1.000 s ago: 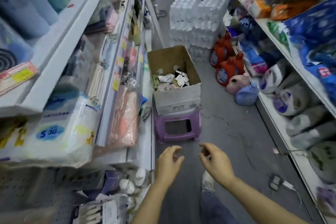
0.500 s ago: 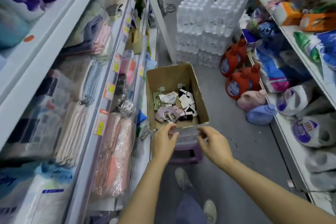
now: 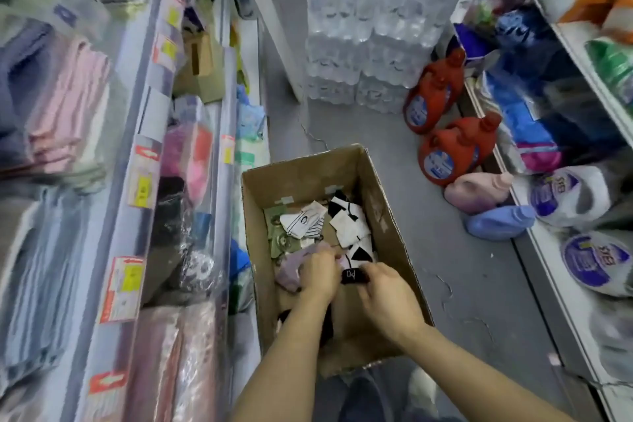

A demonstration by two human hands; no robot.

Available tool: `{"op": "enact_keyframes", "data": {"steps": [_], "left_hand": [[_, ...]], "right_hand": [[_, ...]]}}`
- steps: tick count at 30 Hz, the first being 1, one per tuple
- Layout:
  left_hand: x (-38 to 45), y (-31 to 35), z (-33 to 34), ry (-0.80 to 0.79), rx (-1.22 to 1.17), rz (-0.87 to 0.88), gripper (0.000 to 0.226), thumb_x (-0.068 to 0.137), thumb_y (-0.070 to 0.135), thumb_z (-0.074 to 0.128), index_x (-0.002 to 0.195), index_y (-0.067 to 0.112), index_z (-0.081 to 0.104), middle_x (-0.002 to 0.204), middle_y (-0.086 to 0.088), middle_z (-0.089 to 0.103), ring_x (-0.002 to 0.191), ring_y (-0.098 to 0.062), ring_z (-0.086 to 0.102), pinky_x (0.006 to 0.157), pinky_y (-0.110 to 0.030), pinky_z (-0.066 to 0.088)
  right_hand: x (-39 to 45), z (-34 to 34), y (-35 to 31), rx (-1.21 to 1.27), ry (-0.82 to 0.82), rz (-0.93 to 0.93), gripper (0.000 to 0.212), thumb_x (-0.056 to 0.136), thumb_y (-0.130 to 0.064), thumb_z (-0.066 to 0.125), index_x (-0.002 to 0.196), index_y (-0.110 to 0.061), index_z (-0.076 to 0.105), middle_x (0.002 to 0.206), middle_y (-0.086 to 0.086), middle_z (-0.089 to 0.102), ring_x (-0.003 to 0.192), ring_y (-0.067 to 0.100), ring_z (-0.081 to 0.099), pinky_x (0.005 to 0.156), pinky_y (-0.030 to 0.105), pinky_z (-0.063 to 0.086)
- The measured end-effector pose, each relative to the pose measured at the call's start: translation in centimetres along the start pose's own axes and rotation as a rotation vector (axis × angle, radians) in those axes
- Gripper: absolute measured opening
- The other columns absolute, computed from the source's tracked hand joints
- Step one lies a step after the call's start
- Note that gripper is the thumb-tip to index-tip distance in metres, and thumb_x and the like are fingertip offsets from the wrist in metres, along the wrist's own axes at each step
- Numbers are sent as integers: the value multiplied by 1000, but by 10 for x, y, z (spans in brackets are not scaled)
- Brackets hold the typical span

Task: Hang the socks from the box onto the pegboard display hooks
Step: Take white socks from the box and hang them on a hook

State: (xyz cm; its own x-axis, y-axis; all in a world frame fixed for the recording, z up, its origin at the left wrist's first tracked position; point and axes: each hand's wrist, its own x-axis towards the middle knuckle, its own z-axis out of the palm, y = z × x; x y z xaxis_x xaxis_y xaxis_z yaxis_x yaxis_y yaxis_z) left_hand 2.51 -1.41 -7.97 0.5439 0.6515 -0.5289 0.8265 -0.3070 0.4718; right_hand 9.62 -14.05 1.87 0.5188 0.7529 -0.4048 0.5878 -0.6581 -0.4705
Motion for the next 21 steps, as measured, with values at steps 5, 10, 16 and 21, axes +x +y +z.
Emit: {"op": "enact_keyframes", "data": {"steps": [5, 10, 16, 21], "left_hand": [[42, -6, 53, -130, 318, 205, 56, 91, 10, 55, 145, 13, 40, 141, -15, 47, 122, -37, 51, 95, -45, 48], [57, -12, 69, -58, 388, 254, 44, 60, 23, 84, 102, 17, 70, 90, -4, 70, 86, -25, 66, 69, -32, 54], [51, -6, 24, 91, -41, 85, 40, 79, 28, 71, 116, 13, 66, 109, -10, 69, 110, -31, 59, 87, -36, 48], [21, -2, -8, 65, -357, 15, 48, 75, 31, 59, 121, 17, 62, 116, 3, 65, 112, -17, 59, 91, -32, 49]], "right_hand": [[32, 23, 14, -132, -158, 99, 38, 94, -23, 51, 132, -18, 52, 130, 2, 56, 118, 21, 54, 97, 32, 47], [45, 33, 24, -147, -274, 150, 42, 97, -21, 48, 138, -17, 46, 136, 3, 50, 125, 20, 49, 104, 28, 41], [68, 33, 17, 424, -198, 551, 34, 104, -28, 40, 127, -8, 56, 124, 14, 62, 117, 31, 57, 95, 33, 42], [98, 38, 6, 1290, -104, 944, 40, 100, -51, 43, 107, -15, 60, 103, 10, 65, 97, 27, 64, 87, 43, 54]]}}
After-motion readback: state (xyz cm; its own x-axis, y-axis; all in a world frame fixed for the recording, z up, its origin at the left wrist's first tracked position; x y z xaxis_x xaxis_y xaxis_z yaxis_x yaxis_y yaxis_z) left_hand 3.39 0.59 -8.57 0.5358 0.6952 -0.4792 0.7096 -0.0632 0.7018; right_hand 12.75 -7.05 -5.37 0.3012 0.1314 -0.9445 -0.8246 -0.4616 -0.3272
